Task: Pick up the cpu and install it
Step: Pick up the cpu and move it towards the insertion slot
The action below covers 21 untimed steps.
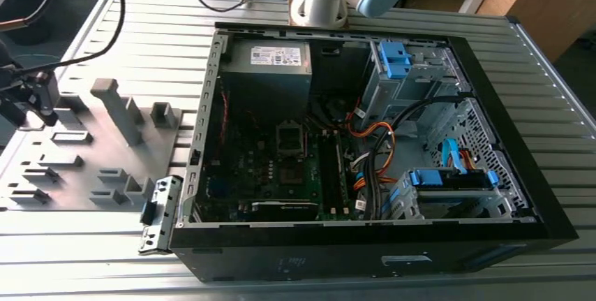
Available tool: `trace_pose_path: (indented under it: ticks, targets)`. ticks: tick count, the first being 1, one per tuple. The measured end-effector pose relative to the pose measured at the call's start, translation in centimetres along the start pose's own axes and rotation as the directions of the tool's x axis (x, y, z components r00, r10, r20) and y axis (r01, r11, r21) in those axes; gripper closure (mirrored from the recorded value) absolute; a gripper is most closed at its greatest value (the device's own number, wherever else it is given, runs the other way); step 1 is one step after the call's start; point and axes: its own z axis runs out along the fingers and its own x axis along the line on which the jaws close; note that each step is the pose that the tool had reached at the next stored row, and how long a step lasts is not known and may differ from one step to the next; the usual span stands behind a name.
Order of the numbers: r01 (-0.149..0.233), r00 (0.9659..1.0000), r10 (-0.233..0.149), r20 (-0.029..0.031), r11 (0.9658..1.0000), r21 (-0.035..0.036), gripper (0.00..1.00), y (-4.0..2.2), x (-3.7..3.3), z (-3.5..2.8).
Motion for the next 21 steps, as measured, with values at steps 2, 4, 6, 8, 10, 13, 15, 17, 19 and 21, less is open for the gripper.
trace_pose_path:
  ticks: [2, 4, 6, 8, 10, 13, 15, 17, 19, 21]
  targets:
    - [0.0, 1.0, 0.0, 0.0, 1.0, 0.0, 0.53, 0.02, 0.0, -0.4]
    - [0.0, 1.0, 0.0, 0.0, 1.0, 0.0, 0.53, 0.04, -0.01, -0.86]
    - [0.0, 1.0, 0.0, 0.0, 1.0, 0.0, 0.53, 0.07, -0.01, -1.44]
    - [0.0, 1.0, 0.0, -0.0001, 1.0, 0.0001, 0.53, 0.09, -0.02, -2.05]
    - [0.0, 1.0, 0.0, 0.0, 1.0, 0.0, 0.53, 0.12, -0.02, -2.68]
    - [0.0, 1.0, 0.0, 0.0, 1.0, -0.0001, 0.53, 0.16, -0.03, -3.65]
    - [0.0, 1.0, 0.0, 0.0, 1.0, -0.0002, 0.53, 0.19, -0.04, -4.18]
    - [0.0, 1.0, 0.0, -0.0001, 1.0, -0.0001, 0.53, 0.21, -0.04, -4.78]
    - [0.0, 1.0, 0.0, 0.0, 1.0, -0.0002, 0.53, 0.24, -0.05, -5.43]
    - [0.0, 1.0, 0.0, -0.0001, 1.0, -0.0001, 0.53, 0.27, -0.05, -6.04]
